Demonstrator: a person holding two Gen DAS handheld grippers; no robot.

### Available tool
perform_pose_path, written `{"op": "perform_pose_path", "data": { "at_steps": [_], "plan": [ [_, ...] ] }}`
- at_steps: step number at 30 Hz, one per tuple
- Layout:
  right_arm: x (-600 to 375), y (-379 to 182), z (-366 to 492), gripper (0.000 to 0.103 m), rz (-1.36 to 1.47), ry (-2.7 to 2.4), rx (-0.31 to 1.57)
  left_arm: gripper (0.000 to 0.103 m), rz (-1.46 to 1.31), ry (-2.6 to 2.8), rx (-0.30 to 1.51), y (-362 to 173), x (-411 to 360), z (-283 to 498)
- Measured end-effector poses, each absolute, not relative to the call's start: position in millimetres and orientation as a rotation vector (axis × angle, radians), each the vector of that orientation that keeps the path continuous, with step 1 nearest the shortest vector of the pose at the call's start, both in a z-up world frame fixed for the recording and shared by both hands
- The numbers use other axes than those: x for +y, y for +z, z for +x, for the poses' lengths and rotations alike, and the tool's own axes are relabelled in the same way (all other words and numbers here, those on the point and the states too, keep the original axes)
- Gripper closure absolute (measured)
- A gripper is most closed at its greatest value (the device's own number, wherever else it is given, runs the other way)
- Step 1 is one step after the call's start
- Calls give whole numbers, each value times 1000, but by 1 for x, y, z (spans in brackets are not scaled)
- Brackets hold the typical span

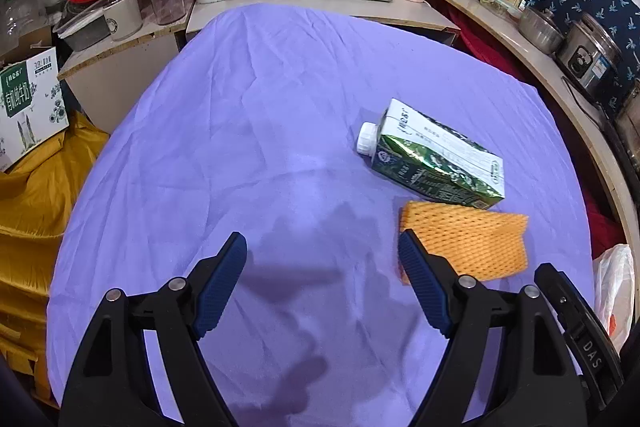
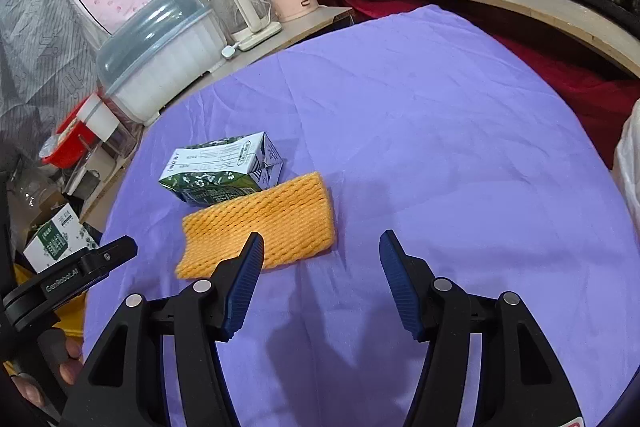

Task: Collect trash
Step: 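Grasp the green milk carton with the left tool while the right tool grasps the orange foam net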

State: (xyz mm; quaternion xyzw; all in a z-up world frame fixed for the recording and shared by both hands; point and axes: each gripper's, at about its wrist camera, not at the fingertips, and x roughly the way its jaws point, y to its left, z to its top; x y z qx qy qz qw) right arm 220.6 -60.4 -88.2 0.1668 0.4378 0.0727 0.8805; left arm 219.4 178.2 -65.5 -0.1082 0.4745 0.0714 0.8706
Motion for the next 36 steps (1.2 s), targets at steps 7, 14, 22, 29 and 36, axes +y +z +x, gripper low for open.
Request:
{"op": "perform_pose_path", "data": {
  "at_steps": [7, 14, 22, 29, 36],
  "plan": [
    [-47, -107, 239, 48, 325, 157, 956, 29, -229, 148, 1012, -77, 182, 231],
    [-34, -113, 240, 77, 245, 150, 957, 29, -227, 138, 1028, -84, 178, 239],
    [-55, -105, 236, 96, 251, 119, 928, 29, -233, 102, 1024, -78, 160, 242],
    [-112, -84, 234, 96, 329, -2, 845, 25, -276, 58, 1024, -68, 131, 253],
    [-164, -61, 237, 96, 381, -78, 766, 17, -449, 148, 1042, -57, 103, 284]
  ]
}}
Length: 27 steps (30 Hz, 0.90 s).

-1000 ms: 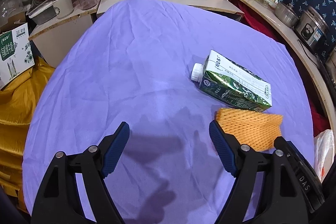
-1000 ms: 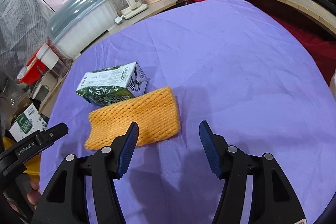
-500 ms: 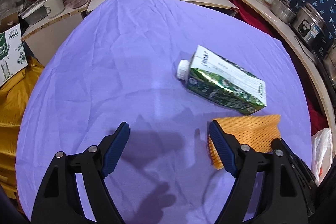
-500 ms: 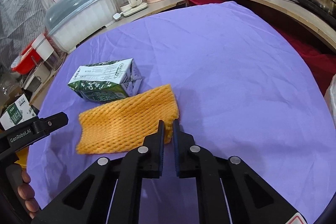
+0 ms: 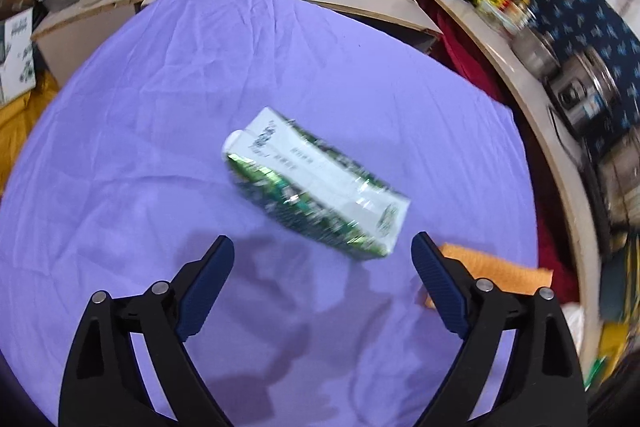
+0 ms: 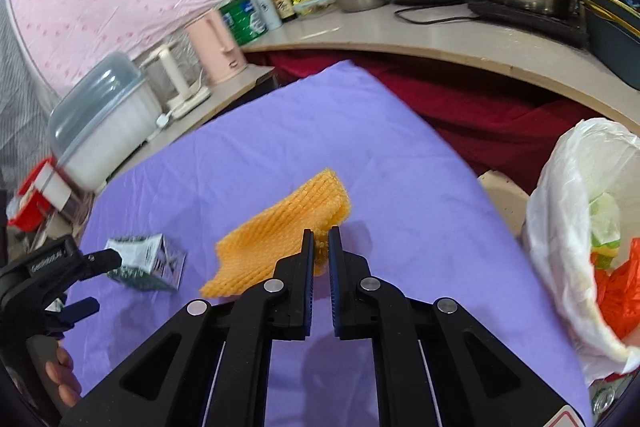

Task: Collect trash
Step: 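Grasp the green milk carton with the left tool while the right tool grasps the orange foam net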

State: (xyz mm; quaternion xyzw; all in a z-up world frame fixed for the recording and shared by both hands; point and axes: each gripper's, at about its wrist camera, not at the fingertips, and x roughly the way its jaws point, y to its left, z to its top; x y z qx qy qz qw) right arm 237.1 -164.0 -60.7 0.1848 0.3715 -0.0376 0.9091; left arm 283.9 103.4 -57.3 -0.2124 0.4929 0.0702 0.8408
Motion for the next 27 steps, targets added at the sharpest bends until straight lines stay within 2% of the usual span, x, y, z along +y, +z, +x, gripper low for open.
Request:
{"op": "perform_pose_path", "data": {
  "at_steps": [7, 12, 20, 27],
  "plan": [
    [-189, -59, 246, 96, 412, -73, 753, 17, -528, 365, 1108, -77, 93, 333],
    [-190, -66, 247, 96, 422, -56, 769, 16, -502, 389, 1154, -97, 100, 336],
    [-171, -72, 235, 96, 428, -14, 791, 34, -350, 304, 1173, -105, 109, 298],
    [-149, -72, 211, 96, 425, 14, 807, 44, -261, 207, 1168, -102, 122, 257]
  ]
}}
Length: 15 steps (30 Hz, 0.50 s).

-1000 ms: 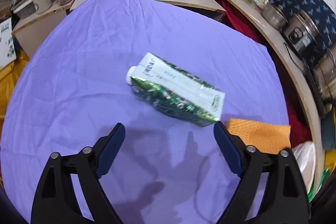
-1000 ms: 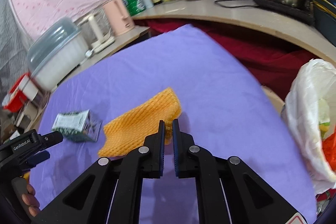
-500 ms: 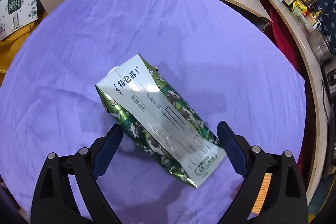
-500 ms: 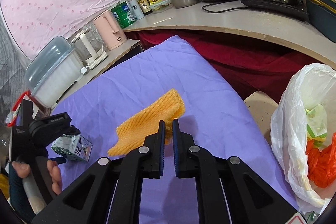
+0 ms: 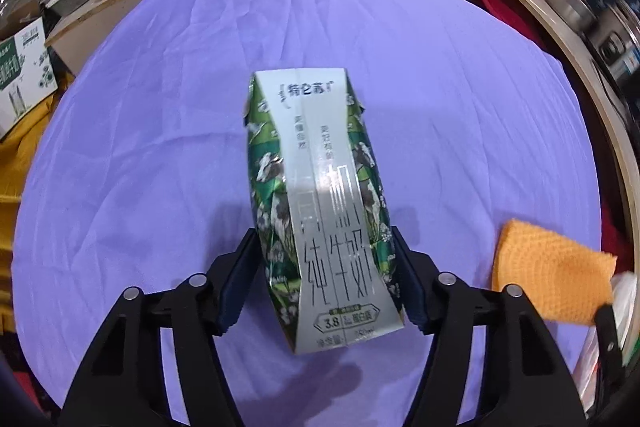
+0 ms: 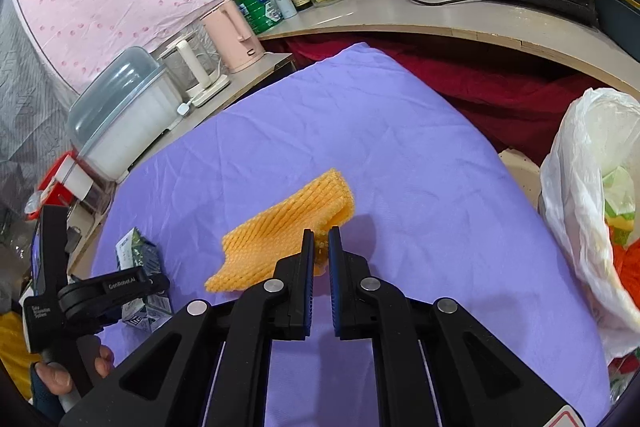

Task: Collect trash
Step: 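Grasp the green milk carton with the left tool while the right tool grasps the orange foam net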

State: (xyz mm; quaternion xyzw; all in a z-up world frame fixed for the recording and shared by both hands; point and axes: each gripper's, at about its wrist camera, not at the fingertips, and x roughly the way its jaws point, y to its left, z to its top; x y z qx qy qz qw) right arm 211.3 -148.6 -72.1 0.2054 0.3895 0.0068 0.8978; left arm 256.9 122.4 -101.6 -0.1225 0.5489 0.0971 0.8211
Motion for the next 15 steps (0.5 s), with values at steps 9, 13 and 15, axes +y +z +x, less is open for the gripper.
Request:
{"op": "perform_pose_path", "data": {
  "at_steps": [9, 13, 15],
  "plan": [
    [-129, -75, 189, 96, 416, 38, 834, 48, -134, 119, 1143, -98, 113, 230],
    [-126, -75, 184, 96, 410, 43, 839, 48, -72, 86, 1120, -94, 106, 219],
    [-126, -73, 182, 96, 408, 42, 836, 48, -58, 71, 1111, -91, 103, 214]
  ]
}}
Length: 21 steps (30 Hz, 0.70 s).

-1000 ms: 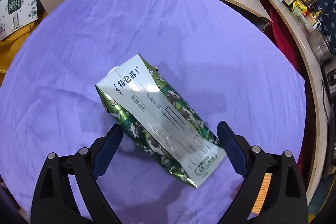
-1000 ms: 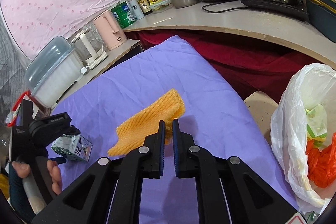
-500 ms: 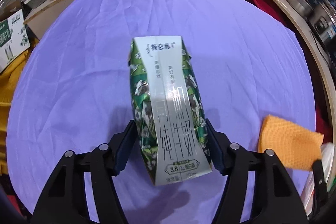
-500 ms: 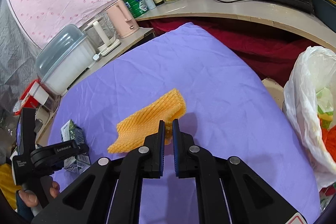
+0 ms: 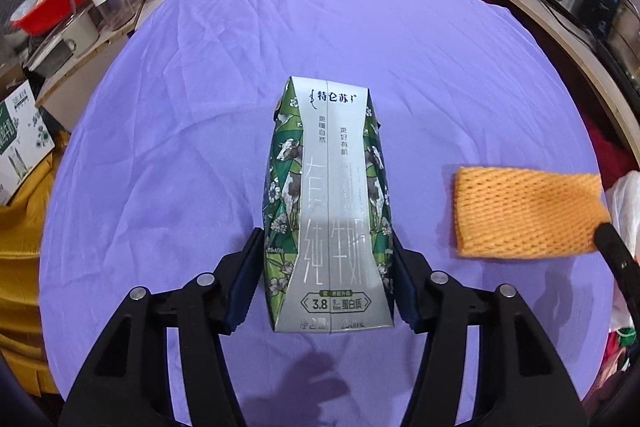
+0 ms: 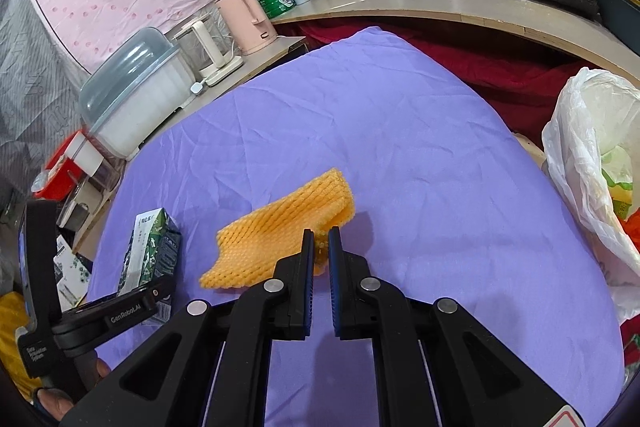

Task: Collect trash
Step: 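Grasp the green milk carton with the left tool while the right tool grasps the orange foam net, then carry the milk carton and foam net over the bin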

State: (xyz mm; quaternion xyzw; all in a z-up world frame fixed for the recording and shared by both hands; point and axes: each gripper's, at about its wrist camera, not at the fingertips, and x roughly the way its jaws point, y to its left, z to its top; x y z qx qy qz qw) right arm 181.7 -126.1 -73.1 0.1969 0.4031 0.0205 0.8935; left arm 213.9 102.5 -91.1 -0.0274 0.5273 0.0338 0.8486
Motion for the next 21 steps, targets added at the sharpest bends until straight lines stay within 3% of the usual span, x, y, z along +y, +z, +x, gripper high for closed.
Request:
{"op": "perform_pose_path", "data": {
  "at_steps": [21],
  "plan": [
    [-164, -27, 140, 96, 428, -15, 714, 50, 27, -115, 999, -38, 37, 162]
  ]
}}
